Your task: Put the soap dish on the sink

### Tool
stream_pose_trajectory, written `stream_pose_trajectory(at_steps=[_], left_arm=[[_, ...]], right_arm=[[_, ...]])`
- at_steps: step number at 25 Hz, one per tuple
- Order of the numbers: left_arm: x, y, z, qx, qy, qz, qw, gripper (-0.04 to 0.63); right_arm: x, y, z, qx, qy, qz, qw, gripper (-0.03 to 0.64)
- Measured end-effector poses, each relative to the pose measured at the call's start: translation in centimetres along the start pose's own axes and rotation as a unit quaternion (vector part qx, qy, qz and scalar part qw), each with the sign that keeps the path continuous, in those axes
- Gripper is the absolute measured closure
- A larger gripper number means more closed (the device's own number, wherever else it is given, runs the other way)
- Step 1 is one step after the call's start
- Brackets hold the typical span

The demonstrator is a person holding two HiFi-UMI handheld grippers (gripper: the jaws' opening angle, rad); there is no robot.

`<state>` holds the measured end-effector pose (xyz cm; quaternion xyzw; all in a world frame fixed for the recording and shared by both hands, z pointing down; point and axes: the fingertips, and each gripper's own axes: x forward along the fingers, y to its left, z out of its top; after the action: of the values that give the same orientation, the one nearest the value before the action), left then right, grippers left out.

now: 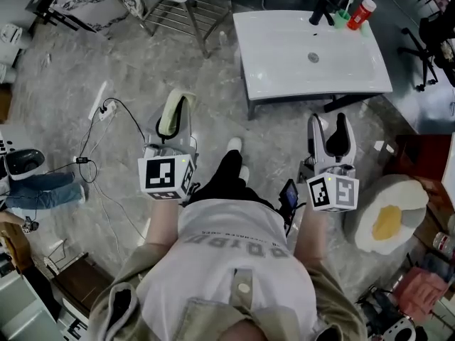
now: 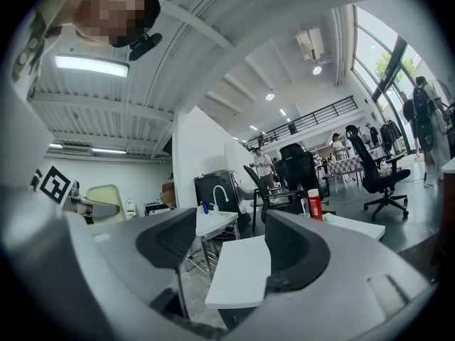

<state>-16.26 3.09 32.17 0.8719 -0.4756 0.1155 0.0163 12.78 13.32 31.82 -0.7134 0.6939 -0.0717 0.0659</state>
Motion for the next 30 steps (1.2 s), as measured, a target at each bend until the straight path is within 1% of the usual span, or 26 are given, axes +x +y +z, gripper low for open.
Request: stream_pose_trajectory(at_steps=[4, 7, 13, 15, 18, 20, 22, 26, 30], left_arm=[[1.8, 0.0, -0.6, -0.007, 0.004, -0.009, 0.9999, 0.578], [3.9, 0.1, -0.2, -0.015, 0.001, -0.016, 0.9997, 0.578], [8.1, 0.1, 2.1, -0.043, -0.028, -0.049, 0.9975, 0.58], [9.3, 0.3, 2.8, -0.063, -0.037, -0.064, 0.9953, 0.578], [10.9, 0.6, 3.8, -0.112, -0.051, -0.089, 0.9885, 0.58], [12.0, 0.5, 4.4, -0.148, -0.058, -0.11, 0.9811, 0.578], [12.9, 0.0, 4.6, -0.187, -0.062, -0.136, 0.9709, 0.58], [14.2, -1.1, 4.4, -0.268, -0.062, -0.185, 0.9434, 0.58], [15.3, -2.3, 3.5, -0.336, -0.059, -0.216, 0.9148, 0.58]], right_arm=[[1.5, -0.3, -0.8, 0.007, 0.007, -0.001, 1.0, 0.325], [3.2, -0.4, -0.8, 0.007, 0.009, 0.001, 1.0, 0.325], [6.8, -1.0, 0.8, 0.008, -0.008, 0.0, 1.0, 0.325], [8.0, -0.9, 1.5, 0.011, -0.016, 0.0, 1.0, 0.325], [10.0, -0.4, 2.2, 0.02, -0.024, 0.006, 0.999, 0.325], [11.3, 0.1, 2.3, 0.028, -0.024, 0.017, 0.999, 0.324], [12.5, 0.6, 2.1, 0.041, -0.02, 0.03, 0.998, 0.321], [14.6, 2.2, 1.2, 0.075, -0.007, 0.062, 0.995, 0.316], [16.6, 4.1, -0.4, 0.104, 0.025, 0.108, 0.988, 0.316]])
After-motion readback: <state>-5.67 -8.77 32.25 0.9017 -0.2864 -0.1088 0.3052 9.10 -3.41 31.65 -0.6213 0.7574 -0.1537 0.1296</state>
